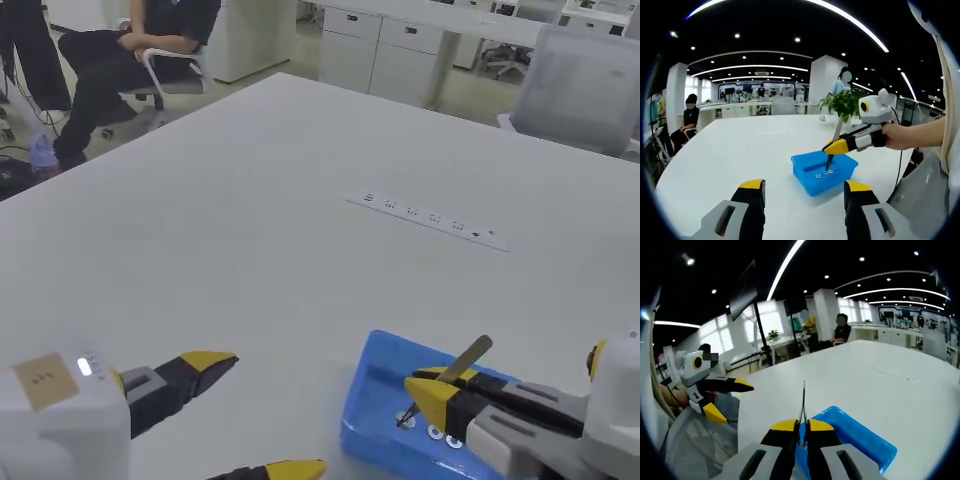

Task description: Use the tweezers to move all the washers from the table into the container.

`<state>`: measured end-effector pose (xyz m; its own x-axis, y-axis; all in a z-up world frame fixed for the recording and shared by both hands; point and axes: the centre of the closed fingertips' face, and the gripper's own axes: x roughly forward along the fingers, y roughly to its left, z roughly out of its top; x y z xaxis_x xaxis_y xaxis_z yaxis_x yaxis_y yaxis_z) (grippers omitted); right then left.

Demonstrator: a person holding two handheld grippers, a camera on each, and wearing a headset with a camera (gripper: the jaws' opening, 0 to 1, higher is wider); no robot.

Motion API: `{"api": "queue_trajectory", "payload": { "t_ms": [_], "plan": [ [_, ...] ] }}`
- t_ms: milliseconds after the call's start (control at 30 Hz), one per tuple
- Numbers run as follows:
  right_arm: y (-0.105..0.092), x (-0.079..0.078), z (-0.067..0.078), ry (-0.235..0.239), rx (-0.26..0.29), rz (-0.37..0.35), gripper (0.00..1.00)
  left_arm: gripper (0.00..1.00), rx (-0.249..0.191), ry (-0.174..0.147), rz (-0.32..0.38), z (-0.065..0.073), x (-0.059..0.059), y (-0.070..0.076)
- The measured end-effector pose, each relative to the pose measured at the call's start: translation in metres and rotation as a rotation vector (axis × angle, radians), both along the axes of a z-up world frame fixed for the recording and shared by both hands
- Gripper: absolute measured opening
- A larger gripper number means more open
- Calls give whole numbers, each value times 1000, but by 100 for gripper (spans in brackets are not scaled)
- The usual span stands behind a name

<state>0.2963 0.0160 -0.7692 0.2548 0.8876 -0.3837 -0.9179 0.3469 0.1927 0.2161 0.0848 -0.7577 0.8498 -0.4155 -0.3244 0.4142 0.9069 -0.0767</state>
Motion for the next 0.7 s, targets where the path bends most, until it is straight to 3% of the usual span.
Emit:
{"api": "queue_trajectory", "payload": {
  "t_ms": [700],
  "plan": [
    [16,27,-38,5,-95,63,3,63,-4,12,-8,-2,0,-2]
  ]
}}
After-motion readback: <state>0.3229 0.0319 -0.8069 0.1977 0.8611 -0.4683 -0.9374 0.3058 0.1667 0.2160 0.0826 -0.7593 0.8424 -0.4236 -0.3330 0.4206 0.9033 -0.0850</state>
